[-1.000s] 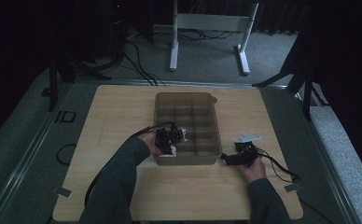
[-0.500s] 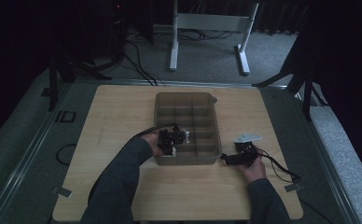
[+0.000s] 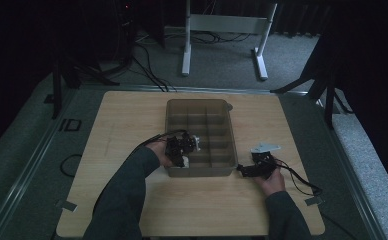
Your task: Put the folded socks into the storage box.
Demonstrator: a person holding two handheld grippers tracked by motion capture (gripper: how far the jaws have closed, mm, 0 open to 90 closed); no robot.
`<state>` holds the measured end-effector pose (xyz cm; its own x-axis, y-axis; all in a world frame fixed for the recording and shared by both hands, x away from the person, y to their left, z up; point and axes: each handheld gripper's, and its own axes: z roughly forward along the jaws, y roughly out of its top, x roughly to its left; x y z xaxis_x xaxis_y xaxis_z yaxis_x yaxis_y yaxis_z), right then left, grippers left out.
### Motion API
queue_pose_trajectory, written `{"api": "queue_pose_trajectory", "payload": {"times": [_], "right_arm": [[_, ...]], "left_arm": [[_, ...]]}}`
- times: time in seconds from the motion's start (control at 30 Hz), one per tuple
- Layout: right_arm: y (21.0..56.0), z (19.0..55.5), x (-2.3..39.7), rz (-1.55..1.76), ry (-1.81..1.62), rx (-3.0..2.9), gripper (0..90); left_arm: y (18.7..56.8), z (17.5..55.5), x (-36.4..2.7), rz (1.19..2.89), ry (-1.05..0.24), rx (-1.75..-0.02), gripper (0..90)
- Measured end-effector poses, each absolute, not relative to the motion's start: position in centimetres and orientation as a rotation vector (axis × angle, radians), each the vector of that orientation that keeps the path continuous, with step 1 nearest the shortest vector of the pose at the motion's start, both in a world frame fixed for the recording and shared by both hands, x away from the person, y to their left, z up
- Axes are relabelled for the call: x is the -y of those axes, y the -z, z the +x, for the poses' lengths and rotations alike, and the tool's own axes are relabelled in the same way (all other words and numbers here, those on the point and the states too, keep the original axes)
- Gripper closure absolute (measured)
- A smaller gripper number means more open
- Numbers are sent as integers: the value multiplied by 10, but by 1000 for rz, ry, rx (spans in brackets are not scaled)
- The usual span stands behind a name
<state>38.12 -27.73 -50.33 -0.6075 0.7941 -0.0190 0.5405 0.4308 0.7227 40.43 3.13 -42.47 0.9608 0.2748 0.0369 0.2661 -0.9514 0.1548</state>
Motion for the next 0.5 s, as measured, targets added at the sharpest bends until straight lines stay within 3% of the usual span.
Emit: {"api": "queue_pose_trajectory", "payload": {"times": [0.5], "right_arm": [[503, 381, 277, 1142, -984, -2331, 121]], "left_arm": [[403, 400, -49, 2807, -132, -473, 661]]}}
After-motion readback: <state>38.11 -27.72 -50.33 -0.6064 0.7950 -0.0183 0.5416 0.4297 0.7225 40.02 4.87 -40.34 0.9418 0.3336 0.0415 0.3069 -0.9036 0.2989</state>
